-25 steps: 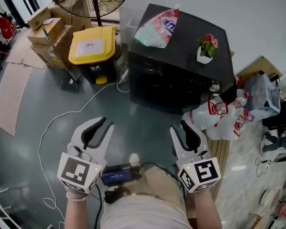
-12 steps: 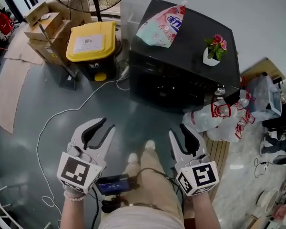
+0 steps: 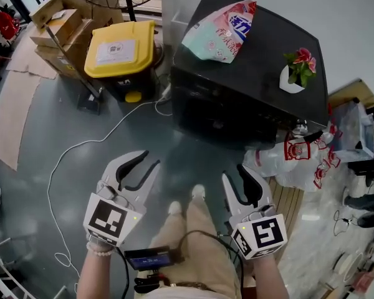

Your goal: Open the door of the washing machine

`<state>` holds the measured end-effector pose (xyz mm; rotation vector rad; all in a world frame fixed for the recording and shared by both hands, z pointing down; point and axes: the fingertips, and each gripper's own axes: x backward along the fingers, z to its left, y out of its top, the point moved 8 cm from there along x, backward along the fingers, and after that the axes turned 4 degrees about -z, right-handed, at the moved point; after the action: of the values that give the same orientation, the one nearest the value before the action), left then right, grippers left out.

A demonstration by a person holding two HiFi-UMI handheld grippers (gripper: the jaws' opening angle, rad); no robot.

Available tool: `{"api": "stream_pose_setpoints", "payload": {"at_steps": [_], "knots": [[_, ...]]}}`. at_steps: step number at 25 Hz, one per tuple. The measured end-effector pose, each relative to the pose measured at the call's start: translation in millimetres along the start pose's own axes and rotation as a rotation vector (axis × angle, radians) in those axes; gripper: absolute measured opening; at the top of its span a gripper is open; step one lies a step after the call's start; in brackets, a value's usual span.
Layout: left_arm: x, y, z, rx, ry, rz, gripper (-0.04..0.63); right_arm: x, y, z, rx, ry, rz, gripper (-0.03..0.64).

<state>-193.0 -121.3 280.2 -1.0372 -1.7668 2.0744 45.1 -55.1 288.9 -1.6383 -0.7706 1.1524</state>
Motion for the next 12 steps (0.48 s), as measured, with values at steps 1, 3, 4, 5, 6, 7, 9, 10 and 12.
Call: {"api": "stream_pose_setpoints", "payload": {"at_steps": [1, 3, 4, 5, 6, 7, 9, 10, 12], "knots": [[-8.3, -2.1, 2.0, -0.008, -0.004, 0.001, 0.103, -4.3, -2.3, -3.3, 0.002, 0.006, 0.005, 0.133], [-22.6, -7.0, 4.7, 0.010, -0.003, 0.007, 0.103, -12.4, -7.3, -9.5, 0.006, 0.017, 0.017, 0.133], [-29.0, -10.1, 6.3, 0.015, -0.004, 0.011, 0.103, -16.4, -9.9, -12.6, 0.008, 0.021, 0.022, 0.133], [-35.7, -13.8, 8.4, 0.009, -0.006, 0.014, 0.103, -20.4, -12.5, -16.0, 0.010, 0.023, 0.026, 0.133], [-42.6, -18.0, 10.9, -0.009, -0.012, 0.015, 0.103, -24.4, -15.2, -19.7, 0.012, 0.023, 0.030, 0.133], [-49.6, -22.6, 13.5, -0.032, -0.020, 0.016, 0.103, -28.0, -18.2, -23.5, 0.012, 0.021, 0.034, 0.133], [-62.0, -32.4, 18.0, -0.054, -0.031, 0.028, 0.104, -35.3, -24.8, -30.4, 0.005, 0.018, 0.043, 0.133], [-68.0, -37.0, 19.9, -0.052, -0.033, 0.036, 0.104, -39.3, -28.0, -34.0, 0.000, 0.017, 0.047, 0.133], [-80.8, -44.9, 22.0, -0.049, -0.037, 0.048, 0.106, -46.8, -33.8, -41.8, -0.007, 0.018, 0.055, 0.133]]}}
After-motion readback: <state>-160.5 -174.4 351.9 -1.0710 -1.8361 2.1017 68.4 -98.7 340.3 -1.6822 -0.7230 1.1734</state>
